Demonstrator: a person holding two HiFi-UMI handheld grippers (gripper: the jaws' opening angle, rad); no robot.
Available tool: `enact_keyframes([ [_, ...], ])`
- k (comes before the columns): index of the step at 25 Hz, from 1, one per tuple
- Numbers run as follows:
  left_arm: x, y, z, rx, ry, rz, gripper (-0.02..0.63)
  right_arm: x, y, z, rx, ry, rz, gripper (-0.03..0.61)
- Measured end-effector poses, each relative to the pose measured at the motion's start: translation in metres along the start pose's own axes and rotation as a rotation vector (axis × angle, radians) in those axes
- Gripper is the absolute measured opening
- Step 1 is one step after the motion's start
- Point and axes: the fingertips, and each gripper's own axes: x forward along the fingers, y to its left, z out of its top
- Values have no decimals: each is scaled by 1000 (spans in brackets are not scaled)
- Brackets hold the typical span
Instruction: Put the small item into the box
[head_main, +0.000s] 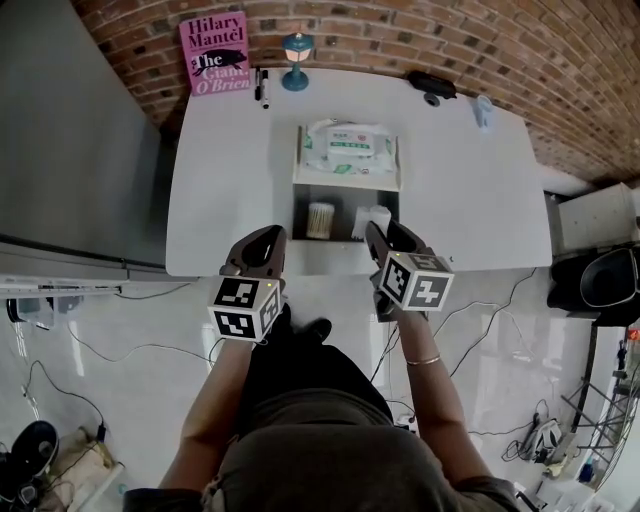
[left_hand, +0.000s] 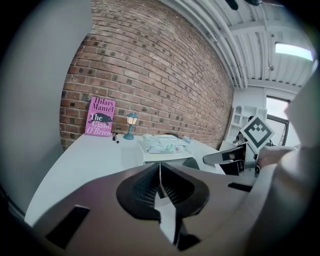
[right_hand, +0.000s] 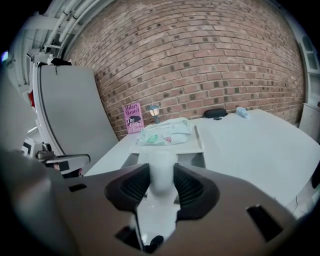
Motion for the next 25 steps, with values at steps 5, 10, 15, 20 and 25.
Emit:
enact_keyframes([
  [5, 0, 12, -1, -13, -3, 5, 28, 21, -4, -8, 0, 86, -19, 158],
  [10, 2, 21, -4, -30, 2, 12, 28, 37, -9, -15, -9, 156, -43, 158],
  [15, 5, 28, -6, -35, 9, 8, 28, 52, -12, -19, -15, 194, -66, 158],
  [20, 10, 33, -7, -42, 16, 9, 28, 63, -19, -24, -36, 246, -93, 158],
  [25, 15, 39, -6, -45, 19, 5, 28, 72, -23, -31, -50, 289, -116, 158],
])
